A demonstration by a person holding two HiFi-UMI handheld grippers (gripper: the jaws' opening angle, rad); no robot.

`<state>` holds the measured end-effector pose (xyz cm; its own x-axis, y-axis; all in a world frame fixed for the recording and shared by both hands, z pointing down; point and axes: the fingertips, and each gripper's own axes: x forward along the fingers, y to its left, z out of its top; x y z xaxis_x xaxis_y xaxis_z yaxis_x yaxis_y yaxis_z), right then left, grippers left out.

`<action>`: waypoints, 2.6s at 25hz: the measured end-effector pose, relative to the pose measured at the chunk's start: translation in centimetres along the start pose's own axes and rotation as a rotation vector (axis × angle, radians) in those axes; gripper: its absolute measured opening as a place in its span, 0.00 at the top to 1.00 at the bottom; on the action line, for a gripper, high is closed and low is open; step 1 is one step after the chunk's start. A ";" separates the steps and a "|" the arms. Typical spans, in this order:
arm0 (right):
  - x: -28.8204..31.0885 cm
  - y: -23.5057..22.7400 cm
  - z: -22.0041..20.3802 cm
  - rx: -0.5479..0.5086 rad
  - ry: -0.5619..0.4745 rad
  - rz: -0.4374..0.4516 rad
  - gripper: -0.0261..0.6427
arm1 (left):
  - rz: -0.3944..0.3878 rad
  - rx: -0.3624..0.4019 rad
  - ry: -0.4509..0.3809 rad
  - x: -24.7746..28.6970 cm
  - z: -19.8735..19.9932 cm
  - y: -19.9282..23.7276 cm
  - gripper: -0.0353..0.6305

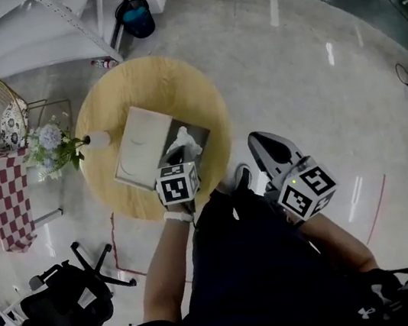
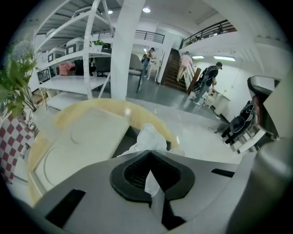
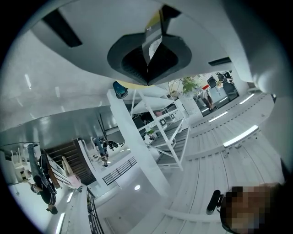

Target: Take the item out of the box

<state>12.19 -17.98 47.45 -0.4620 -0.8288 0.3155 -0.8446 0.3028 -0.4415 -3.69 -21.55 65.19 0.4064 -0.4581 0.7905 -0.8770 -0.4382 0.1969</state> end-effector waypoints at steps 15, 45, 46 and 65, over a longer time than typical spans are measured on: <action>-0.4 2.7 2.5 -0.066 -0.047 0.049 0.94 | -0.044 -0.040 -0.300 -9.9 6.1 -2.2 0.92; -1.8 9.4 10.8 -0.192 -0.219 0.166 0.94 | -0.048 0.047 -0.691 -25.2 14.3 -5.7 0.92; -1.9 9.8 11.2 -0.202 -0.224 0.172 0.94 | -0.048 0.052 -0.704 -25.7 14.5 -5.9 0.92; -3.7 13.9 14.3 -0.306 -0.318 0.234 0.94 | -0.039 0.166 -0.936 -33.1 17.1 -8.8 0.92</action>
<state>6.03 -17.47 28.17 -0.5839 -0.8100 -0.0553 -0.7905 0.5827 -0.1883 -5.03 -15.74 27.41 0.5381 -0.8427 -0.0145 -0.8401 -0.5377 0.0713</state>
